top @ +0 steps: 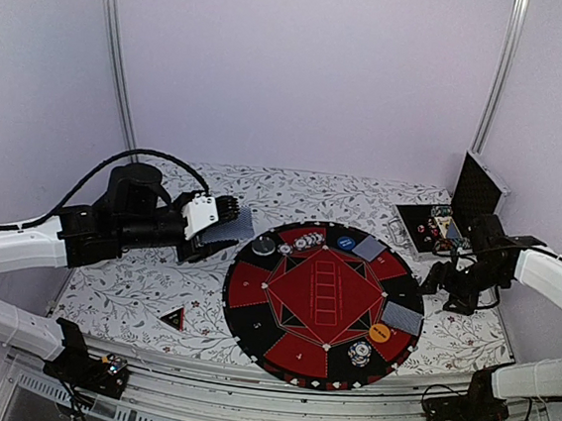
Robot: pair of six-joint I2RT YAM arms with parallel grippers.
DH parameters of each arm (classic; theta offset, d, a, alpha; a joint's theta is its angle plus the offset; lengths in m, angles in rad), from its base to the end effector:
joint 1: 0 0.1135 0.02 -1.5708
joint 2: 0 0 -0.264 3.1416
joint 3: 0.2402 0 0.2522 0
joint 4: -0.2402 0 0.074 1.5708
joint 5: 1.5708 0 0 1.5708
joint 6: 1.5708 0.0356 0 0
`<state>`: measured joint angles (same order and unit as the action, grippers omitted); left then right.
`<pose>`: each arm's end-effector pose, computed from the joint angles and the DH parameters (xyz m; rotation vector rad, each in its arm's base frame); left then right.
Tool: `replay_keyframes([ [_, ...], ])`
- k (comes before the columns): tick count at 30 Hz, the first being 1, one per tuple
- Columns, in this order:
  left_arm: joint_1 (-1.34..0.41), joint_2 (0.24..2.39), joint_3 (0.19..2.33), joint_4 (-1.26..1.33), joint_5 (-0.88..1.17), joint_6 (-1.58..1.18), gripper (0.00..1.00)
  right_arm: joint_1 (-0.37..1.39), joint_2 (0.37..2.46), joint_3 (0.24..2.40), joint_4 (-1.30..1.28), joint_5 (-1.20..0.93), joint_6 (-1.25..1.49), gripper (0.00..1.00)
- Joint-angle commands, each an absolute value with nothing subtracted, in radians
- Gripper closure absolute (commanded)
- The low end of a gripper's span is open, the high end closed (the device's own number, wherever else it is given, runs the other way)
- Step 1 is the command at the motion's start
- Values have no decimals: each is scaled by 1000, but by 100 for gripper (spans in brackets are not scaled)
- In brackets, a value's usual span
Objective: Distribute texas hold em gaming equipment
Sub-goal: Distribute the poker card in the big blind area, then pick up the poker card from the face-down deck piles.
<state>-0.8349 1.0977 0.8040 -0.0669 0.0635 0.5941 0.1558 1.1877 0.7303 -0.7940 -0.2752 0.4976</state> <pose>0.1688 -0.1898 0.2964 1.3010 1.4350 -0.2219 0.1976 0.0408 0.2012 0.4267 2.8502 0.5268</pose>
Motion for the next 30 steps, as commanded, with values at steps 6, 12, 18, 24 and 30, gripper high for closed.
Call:
replay_keyframes([
  [6, -831, 1078, 796, -51, 81, 597, 36, 349, 1186, 1104, -719, -185, 413, 15],
  [12, -834, 1084, 793, -44, 104, 599, 36, 688, 1462, 1401, -450, -561, 315, 13],
  [18, -836, 1066, 768, -5, 88, 611, 37, 811, 1702, 1551, -248, -798, 372, 14],
  [24, -838, 1069, 765, 3, 80, 612, 37, 857, 1824, 1615, -205, -847, 375, 15],
  [30, -838, 1069, 765, 10, 83, 611, 37, 868, 1895, 1624, -170, -818, 405, 18],
])
